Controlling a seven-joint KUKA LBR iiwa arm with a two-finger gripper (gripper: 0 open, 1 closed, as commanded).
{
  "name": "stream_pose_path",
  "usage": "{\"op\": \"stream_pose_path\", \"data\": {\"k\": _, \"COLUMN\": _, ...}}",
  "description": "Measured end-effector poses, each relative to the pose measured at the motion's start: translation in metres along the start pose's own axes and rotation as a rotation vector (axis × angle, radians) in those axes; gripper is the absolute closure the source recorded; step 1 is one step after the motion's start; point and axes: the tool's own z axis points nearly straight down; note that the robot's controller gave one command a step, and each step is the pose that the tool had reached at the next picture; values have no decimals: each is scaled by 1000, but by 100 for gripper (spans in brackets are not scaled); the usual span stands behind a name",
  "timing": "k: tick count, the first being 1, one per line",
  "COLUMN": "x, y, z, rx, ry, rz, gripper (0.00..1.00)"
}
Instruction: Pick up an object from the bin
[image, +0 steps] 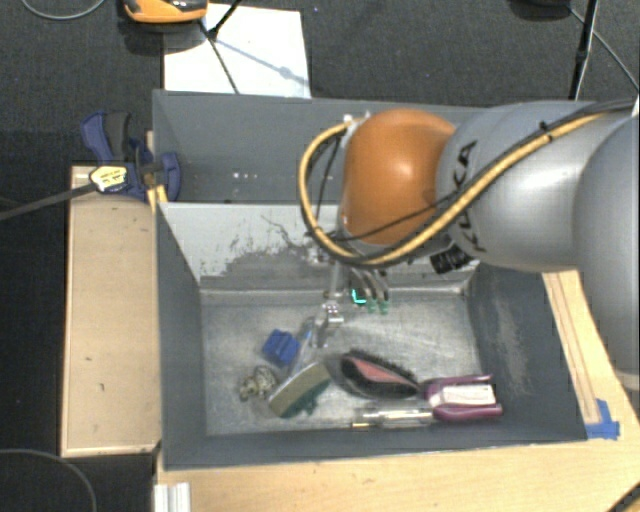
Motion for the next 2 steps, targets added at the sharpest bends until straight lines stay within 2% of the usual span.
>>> {"op": "stream_pose_path", "data": {"k": 1, "x": 46, "y": -21, "z": 102, "rx": 5, "ry": 0, "rz": -21, "gripper": 0}}
{"op": "stream_pose_path", "data": {"k": 2, "x": 56, "y": 55, "z": 96, "rx": -2, "ry": -16, "rz": -138, "gripper": 0}}
